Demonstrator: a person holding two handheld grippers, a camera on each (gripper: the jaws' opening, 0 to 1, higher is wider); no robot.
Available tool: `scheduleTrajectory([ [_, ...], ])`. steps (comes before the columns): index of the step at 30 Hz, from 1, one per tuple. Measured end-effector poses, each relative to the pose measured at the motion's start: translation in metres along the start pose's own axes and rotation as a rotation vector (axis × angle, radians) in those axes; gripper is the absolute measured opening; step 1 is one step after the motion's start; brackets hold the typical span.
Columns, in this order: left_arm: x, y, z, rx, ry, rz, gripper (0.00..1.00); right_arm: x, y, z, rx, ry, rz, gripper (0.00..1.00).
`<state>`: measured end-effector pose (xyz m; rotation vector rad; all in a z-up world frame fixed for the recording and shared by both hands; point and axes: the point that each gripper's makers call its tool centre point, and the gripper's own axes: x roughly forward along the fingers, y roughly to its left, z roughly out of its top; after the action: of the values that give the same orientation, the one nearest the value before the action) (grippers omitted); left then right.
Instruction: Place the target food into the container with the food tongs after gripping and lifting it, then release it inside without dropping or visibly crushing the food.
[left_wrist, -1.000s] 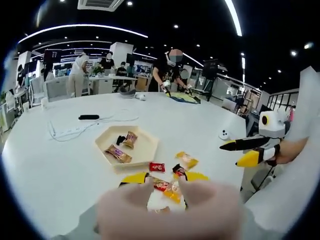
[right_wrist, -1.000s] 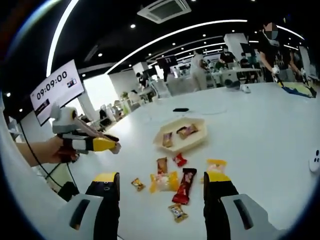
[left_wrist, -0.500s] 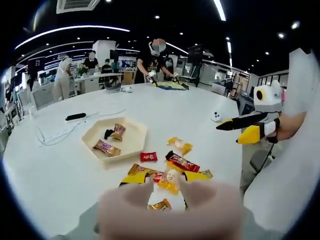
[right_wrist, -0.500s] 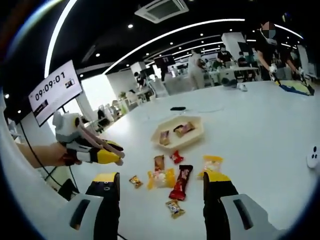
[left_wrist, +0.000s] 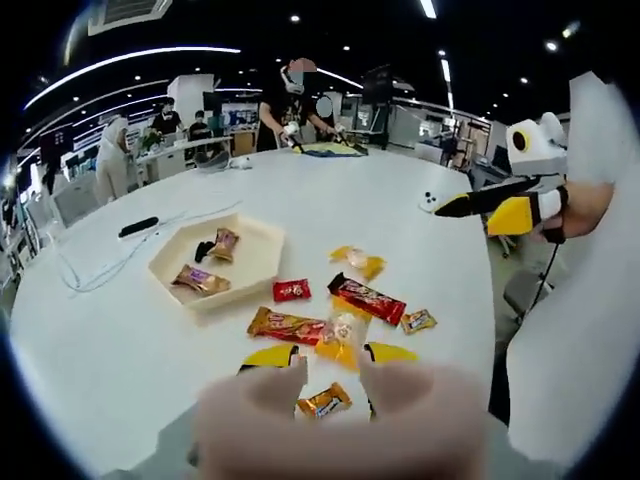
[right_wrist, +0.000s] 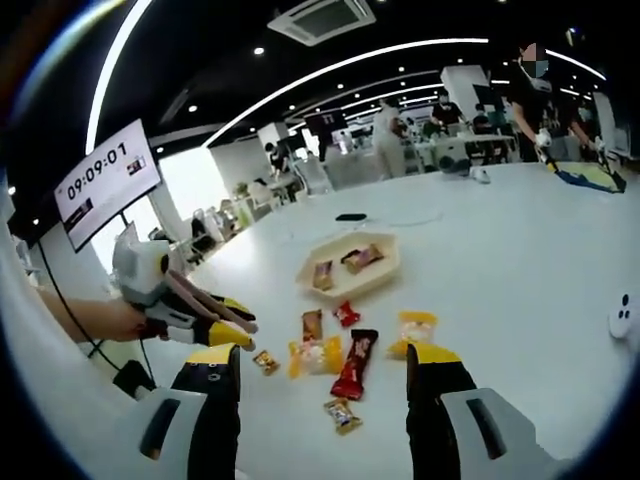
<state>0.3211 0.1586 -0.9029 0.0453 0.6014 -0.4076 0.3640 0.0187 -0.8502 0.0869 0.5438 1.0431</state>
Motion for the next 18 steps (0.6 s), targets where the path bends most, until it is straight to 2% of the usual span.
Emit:
scheduleTrajectory([
  [5, 0.005, -0.002, -0.001, 0.013, 0.008, -0.014, 0.25, -0.004, -0.001, -0.006, 0.015, 0.004, -0.017, 0.68],
  [9, 0.01, -0.01, -0.01, 0.004, 0.028, -0.065, 0.25, -0.009, 0.0, -0.015, 0.035, 0.015, -0.031, 0.68],
  [11, 0.01, -0.012, -0.014, 0.028, 0.038, -0.069, 0.25, -0.01, 0.001, -0.016, 0.038, 0.016, -0.034, 0.68],
  [18, 0.009, -0.013, -0.026, 0.032, 0.07, -0.09, 0.25, -0.012, -0.001, -0.018, 0.06, 0.008, -0.053, 0.68],
])
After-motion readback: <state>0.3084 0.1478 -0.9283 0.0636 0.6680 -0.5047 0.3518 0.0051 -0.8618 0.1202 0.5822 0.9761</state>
